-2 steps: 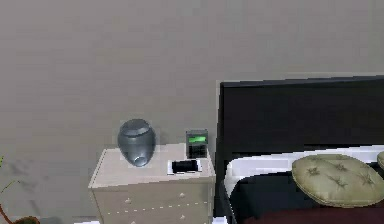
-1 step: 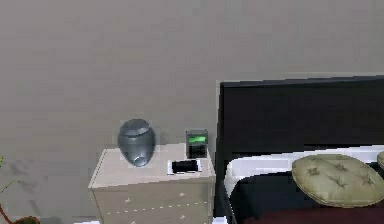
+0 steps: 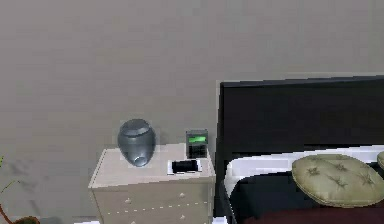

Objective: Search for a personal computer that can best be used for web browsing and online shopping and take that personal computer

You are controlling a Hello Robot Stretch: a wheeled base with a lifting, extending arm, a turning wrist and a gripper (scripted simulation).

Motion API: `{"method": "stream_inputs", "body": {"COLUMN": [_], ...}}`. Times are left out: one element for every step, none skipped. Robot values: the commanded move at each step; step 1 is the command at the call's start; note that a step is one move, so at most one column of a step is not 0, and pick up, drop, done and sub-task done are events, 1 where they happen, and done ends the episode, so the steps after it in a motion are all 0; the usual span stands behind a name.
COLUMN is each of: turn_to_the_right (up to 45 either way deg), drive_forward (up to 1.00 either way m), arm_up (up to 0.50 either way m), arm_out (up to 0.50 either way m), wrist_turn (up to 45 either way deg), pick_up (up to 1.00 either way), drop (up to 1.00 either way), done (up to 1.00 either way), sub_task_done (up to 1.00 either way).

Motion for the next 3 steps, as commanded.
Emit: {"method": "stream_inputs", "body": {"turn_to_the_right": [0.0, 0.0, 0.0], "drive_forward": [0.00, 0.00, 0.00], "arm_up": [0.00, 0.00, -0.30], "arm_out": [0.00, 0.00, 0.00], "wrist_turn": [45.0, 6.0, 0.0], "pick_up": [0.00, 0.00, 0.00], "drop": [0.00, 0.00, 0.00], "done": [0.00, 0.00, 0.00], "sub_task_done": [0.00, 0.00, 0.00]}}
